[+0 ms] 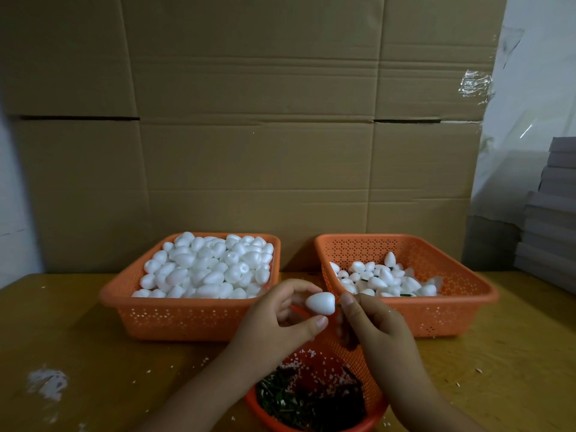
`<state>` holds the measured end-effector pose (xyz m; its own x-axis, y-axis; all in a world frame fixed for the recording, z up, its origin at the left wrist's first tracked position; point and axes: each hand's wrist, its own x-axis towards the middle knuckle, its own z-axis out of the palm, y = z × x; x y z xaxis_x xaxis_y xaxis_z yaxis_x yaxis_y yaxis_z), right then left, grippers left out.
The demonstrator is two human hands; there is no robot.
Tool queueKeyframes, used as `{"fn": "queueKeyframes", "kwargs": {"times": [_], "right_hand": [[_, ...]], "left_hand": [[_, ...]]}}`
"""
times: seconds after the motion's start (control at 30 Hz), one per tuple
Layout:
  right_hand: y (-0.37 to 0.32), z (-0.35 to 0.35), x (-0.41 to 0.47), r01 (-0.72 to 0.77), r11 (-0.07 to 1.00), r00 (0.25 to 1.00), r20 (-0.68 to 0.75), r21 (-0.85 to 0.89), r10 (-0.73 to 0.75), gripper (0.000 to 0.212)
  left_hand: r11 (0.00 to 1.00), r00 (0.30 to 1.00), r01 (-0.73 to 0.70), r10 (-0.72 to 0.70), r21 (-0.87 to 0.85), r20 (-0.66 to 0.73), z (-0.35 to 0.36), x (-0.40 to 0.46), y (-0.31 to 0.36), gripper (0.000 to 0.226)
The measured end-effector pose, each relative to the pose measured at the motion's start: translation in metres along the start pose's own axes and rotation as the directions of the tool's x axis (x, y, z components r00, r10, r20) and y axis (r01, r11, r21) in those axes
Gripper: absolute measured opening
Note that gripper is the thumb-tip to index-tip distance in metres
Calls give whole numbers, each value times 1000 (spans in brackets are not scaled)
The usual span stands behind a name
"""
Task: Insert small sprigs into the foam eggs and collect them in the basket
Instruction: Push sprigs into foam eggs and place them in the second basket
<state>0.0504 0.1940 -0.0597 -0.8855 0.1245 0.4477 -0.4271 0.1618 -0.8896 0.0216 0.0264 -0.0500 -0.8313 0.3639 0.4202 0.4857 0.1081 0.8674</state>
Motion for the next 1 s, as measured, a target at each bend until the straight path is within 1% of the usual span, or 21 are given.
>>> {"fn": "queueKeyframes", "kwargs": {"times": [0.13, 0.3, 0.43, 0.5, 0.57, 0.67, 0.8, 0.9, 1.0], "right_hand": [[0, 0, -1, 19, 999, 999, -31, -46, -20, 39], [-1, 2, -5, 60, 997, 996, -56, -54, -63, 28], [-1, 3, -5, 89, 993, 994, -51, -79, -94, 11], [-1, 4, -5, 125, 985, 991, -34, -120, -130, 19], [-2, 3, -7, 184, 968, 982, -15, -169, -189, 27], [-3, 3, -8, 243, 944, 970, 40, -224, -241, 29], [-2, 4, -7, 227, 942, 973, 93, -248, -210, 28], [-1, 2, -6, 133, 968, 990, 67, -213, -121, 26], [-1, 2, -6, 54, 976, 998, 28, -211, -49, 22]], "left_hand": [[999, 1000, 2, -2, 41, 2, -1, 1, 0, 22], [985, 999, -24, 30, 170, -32, 1, 1, -4, 22], [961, 995, -66, 82, 268, -49, 2, 0, -6, 19], [954, 993, -82, 104, 287, -61, 2, 0, -7, 20], [947, 993, -79, 104, 310, -65, 2, 1, -8, 25], [938, 993, -77, 101, 339, -54, 2, 1, -9, 34], [952, 997, -50, 63, 302, -33, 4, 1, -8, 35], [969, 999, -16, 26, 248, -35, 2, 1, -8, 24], [977, 998, -17, 28, 212, -49, 0, 1, -8, 30]]}}
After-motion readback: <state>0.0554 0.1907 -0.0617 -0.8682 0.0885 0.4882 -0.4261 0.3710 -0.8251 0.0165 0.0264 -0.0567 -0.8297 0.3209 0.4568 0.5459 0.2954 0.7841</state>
